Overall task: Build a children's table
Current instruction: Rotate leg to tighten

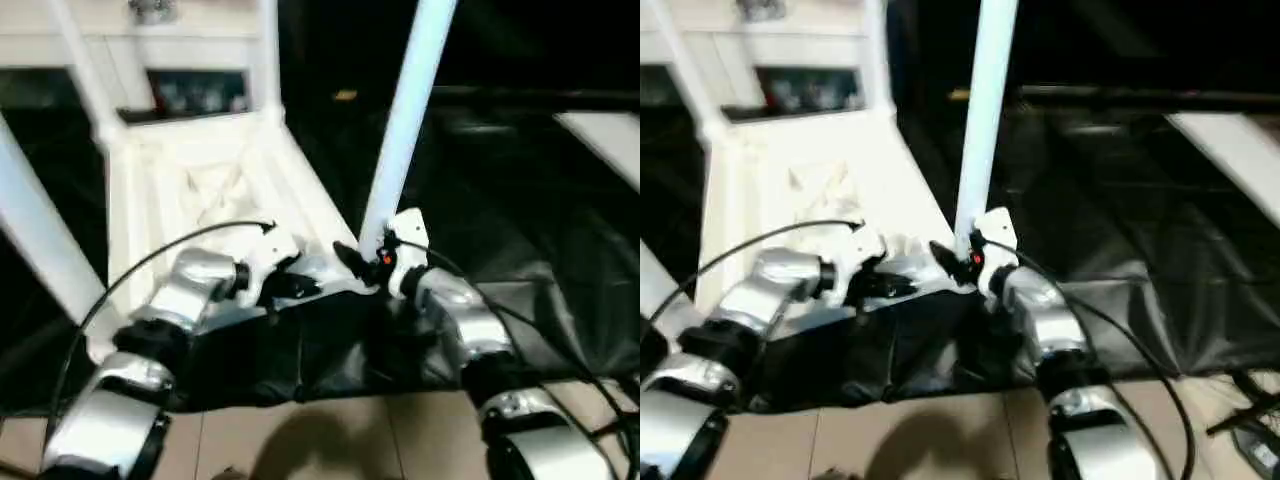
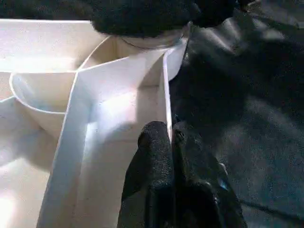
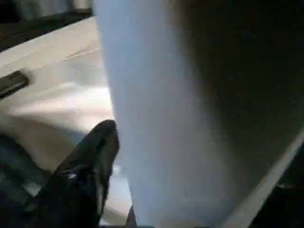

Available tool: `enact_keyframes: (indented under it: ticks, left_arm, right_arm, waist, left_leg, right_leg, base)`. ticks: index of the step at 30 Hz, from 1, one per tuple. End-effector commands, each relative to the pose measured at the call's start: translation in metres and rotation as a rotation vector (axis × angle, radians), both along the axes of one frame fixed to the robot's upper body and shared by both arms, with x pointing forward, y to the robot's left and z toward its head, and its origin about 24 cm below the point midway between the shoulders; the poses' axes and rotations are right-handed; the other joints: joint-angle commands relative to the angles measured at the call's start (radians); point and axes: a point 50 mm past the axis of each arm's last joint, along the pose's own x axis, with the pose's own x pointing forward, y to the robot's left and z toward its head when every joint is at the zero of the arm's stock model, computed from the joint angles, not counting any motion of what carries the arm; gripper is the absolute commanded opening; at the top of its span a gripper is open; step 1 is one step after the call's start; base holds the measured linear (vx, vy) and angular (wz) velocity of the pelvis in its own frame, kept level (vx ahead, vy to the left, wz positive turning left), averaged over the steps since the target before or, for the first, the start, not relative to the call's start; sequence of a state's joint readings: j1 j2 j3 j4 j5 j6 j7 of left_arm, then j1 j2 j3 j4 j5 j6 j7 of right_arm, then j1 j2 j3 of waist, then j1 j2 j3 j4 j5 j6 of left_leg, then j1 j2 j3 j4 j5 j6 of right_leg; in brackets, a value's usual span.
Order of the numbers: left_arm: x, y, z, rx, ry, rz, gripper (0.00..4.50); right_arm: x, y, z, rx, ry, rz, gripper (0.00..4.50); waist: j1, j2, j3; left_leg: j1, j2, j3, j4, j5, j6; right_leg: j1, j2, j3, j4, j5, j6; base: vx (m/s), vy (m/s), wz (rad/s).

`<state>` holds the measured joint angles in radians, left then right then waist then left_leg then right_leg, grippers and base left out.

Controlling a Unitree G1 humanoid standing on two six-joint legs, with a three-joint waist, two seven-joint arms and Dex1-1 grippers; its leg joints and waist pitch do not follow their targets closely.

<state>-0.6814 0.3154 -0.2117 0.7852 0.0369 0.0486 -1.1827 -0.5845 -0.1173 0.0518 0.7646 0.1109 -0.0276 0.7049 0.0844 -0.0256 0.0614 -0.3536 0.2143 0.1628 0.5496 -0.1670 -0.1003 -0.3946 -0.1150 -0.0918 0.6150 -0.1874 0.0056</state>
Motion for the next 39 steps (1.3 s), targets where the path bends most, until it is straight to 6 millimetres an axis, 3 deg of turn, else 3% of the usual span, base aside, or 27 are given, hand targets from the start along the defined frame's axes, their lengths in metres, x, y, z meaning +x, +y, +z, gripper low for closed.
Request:
enact_keyframes:
  ticks: [1, 2, 3, 4, 5, 6, 9, 12, 15, 19, 27, 31, 34, 36, 39]
  left_arm:
    - [-0.008, -0.006, -0.001, -0.011, 0.039, -0.136, 0.0]
    - [-0.009, -0.003, 0.0, -0.01, 0.046, -0.15, 0.0]
    - [-0.009, -0.002, 0.0, -0.009, 0.048, -0.155, 0.0]
    - [-0.009, 0.0, 0.001, -0.005, 0.05, -0.167, 0.0]
    - [-0.01, 0.001, 0.001, -0.003, 0.051, -0.177, 0.0]
    - [-0.01, 0.003, 0.002, -0.005, 0.058, -0.191, 0.0]
    - [-0.014, 0.01, 0.003, 0.015, 0.077, -0.244, 0.0]
    - [-0.015, 0.013, 0.004, 0.017, 0.09, -0.267, 0.0]
    - [-0.017, 0.017, 0.004, 0.029, 0.105, -0.292, 0.0]
    - [-0.018, 0.021, 0.004, 0.045, 0.112, -0.302, 0.0]
    - [-0.017, 0.022, 0.005, 0.034, 0.122, -0.295, 0.0]
    - [-0.012, 0.016, 0.004, 0.029, 0.1, -0.217, 0.0]
    - [-0.007, 0.008, 0.0, 0.06, 0.077, -0.141, 0.0]
    - [-0.004, -0.008, -0.003, 0.034, 0.073, -0.086, 0.0]
    - [-0.002, -0.04, -0.008, -0.008, 0.071, -0.013, 0.0]
  right_arm:
    - [-0.004, 0.0, 0.0, -0.052, 0.012, 0.138, 3.61]
    - [-0.006, -0.003, 0.0, -0.067, 0.014, 0.19, 3.61]
    - [-0.007, -0.004, 0.0, -0.072, 0.016, 0.206, 3.61]
    - [-0.009, -0.006, 0.001, -0.082, 0.023, 0.25, 3.61]
    - [-0.011, -0.008, 0.001, -0.087, 0.029, 0.282, 3.61]
    - [-0.014, -0.01, 0.001, -0.093, 0.038, 0.329, 3.61]
    - [-0.019, -0.016, 0.004, -0.127, 0.054, 0.456, 3.61]
    - [-0.017, -0.018, 0.008, -0.11, 0.053, 0.468, 3.27]
    - [-0.017, -0.019, 0.01, -0.114, 0.061, 0.508, 3.13]
    - [-0.02, -0.02, 0.009, -0.149, 0.078, 0.569, 2.77]
    - [-0.025, -0.016, 0.004, -0.156, 0.1, 0.606, 2.68]
    - [-0.021, -0.011, -0.001, -0.118, 0.085, 0.46, 2.68]
    - [-0.013, -0.008, -0.006, -0.107, 0.072, 0.263, 2.67]
    - [-0.009, -0.002, -0.013, -0.099, 0.068, 0.08, 2.67]
    - [-0.006, 0.013, -0.028, -0.084, 0.119, -0.251, 2.66]
  waist:
    - [0.0, -0.001, -0.079]
    - [0.002, 0.001, -0.082]
    - [0.008, 0.004, -0.085]
    - [0.008, 0.003, -0.087]
    - [0.01, 0.002, -0.087]
    - [0.012, 0.001, -0.085]
    - [0.014, 0.001, -0.081]
    - [0.016, 0.003, -0.074]
    - [0.017, 0.003, -0.072]
    - [0.018, 0.003, -0.073]
    - [0.02, 0.0, -0.078]
    - [0.02, 0.0, -0.075]
    - [0.014, -0.002, -0.069]
    - [0.007, -0.004, -0.065]
    - [-0.005, -0.006, -0.063]
  left_leg:
    - [-0.006, 0.011, 0.011, -0.045, -0.07, 0.057]
    - [-0.02, 0.004, 0.016, -0.036, -0.06, 0.071]
    - [-0.012, 0.005, 0.02, -0.031, -0.058, 0.081]
    - [-0.012, 0.005, 0.024, -0.024, -0.045, 0.104]
    - [-0.014, 0.005, 0.024, -0.023, -0.04, 0.114]
    - [-0.015, 0.007, 0.024, -0.023, -0.05, 0.13]
    - [-0.011, 0.013, 0.024, -0.026, -0.103, 0.118]
    - [-0.007, 0.018, 0.024, -0.035, -0.188, 0.074]
    - [-0.004, 0.02, 0.025, -0.038, -0.227, 0.049]
    - [-0.005, 0.019, 0.025, -0.038, -0.214, 0.042]
    - [-0.009, 0.016, 0.025, -0.031, -0.151, 0.066]
    - [-0.008, 0.016, 0.025, -0.033, -0.173, 0.052]
    - [-0.002, 0.017, 0.022, -0.042, -0.244, 0.015]
    - [0.001, 0.015, 0.017, -0.047, -0.292, -0.017]
    - [-0.006, 0.013, 0.013, -0.053, -0.304, -0.037]
  right_leg:
    - [0.044, -0.027, 0.048, -0.063, -0.093, -0.211]
    - [0.05, -0.018, 0.048, -0.047, 0.023, -0.246]
    - [0.047, -0.017, 0.048, -0.045, 0.062, -0.263]
    - [0.05, -0.014, 0.048, -0.037, 0.14, -0.294]
    - [0.051, -0.013, 0.048, -0.035, 0.163, -0.301]
    - [0.053, -0.014, 0.044, -0.034, 0.157, -0.308]
    - [0.052, -0.018, 0.044, -0.042, 0.063, -0.301]
    - [0.047, -0.024, 0.046, -0.054, -0.076, -0.28]
    - [0.042, -0.024, 0.049, -0.059, -0.14, -0.268]
    - [0.044, -0.024, 0.051, -0.058, -0.137, -0.262]
    - [0.048, -0.022, 0.049, -0.047, -0.046, -0.278]
    - [0.046, -0.025, 0.05, -0.052, -0.096, -0.267]
    - [0.039, -0.029, 0.052, -0.068, -0.24, -0.227]
    - [0.035, -0.032, 0.053, -0.08, -0.345, -0.191]
    - [0.034, -0.028, 0.051, -0.083, -0.388, -0.163]
  base:
    - [0.084, -0.039, 0.01]
    - [0.078, -0.018, -0.04]
    - [0.074, -0.011, 0.0]
    - [0.074, -0.011, 0.0]
    - [0.0, 0.0, 0.0]
    - [0.0, 0.0, 0.0]
    - [0.0, 0.0, 0.0]
    - [0.0, 0.0, 0.0]
    - [0.0, 0.0, 0.0]
    - [0.0, 0.0, 0.0]
    - [0.0, 0.0, 0.0]
    - [0.0, 0.0, 0.0]
    - [0.0, 0.0, 0.0]
    - [0.0, 0.0, 0.0]
    - [0.0, 0.0, 0.0]
